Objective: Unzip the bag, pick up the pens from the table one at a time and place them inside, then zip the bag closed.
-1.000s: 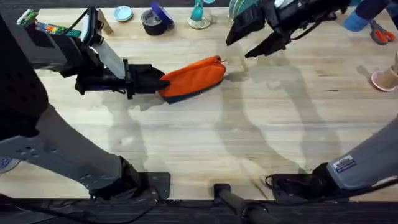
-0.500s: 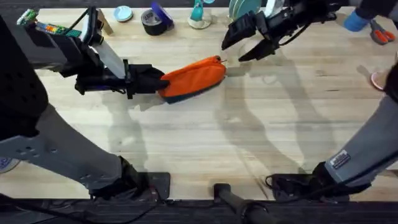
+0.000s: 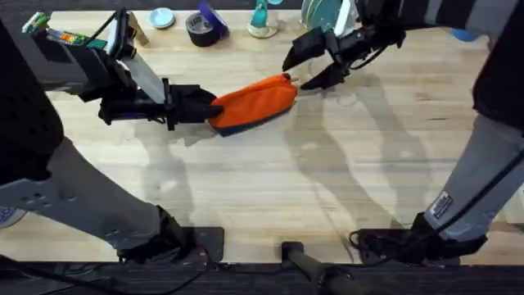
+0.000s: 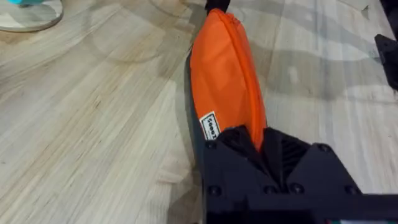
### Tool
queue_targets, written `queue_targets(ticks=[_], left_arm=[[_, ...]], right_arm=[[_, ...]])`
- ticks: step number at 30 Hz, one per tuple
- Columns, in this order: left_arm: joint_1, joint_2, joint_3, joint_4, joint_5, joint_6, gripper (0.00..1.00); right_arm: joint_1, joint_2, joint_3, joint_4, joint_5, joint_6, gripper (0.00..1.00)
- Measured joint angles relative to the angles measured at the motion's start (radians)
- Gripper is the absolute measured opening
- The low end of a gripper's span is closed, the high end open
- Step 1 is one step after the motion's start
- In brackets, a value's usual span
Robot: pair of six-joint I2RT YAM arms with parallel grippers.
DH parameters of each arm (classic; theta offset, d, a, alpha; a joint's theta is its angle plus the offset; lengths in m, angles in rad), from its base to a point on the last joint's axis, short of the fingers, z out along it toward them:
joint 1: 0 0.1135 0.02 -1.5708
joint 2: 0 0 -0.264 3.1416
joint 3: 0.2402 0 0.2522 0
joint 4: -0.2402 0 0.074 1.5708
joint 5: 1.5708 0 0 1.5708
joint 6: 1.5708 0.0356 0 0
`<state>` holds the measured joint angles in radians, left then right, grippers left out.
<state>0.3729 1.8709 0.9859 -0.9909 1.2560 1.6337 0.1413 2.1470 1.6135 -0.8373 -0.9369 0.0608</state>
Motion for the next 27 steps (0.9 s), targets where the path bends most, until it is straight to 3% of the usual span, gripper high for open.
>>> queue_targets(ticks=[9,27], left_arm=[[0.0,0.0,0.0,0.0,0.0,0.0,0.041],[0.0,0.0,0.0,0.0,-0.001,0.0,0.041]], right_arm=[[0.038,0.023,-0.003,0.104,-0.057,0.061,0.997],[0.052,0.023,-0.005,0.111,-0.151,0.105,0.997]])
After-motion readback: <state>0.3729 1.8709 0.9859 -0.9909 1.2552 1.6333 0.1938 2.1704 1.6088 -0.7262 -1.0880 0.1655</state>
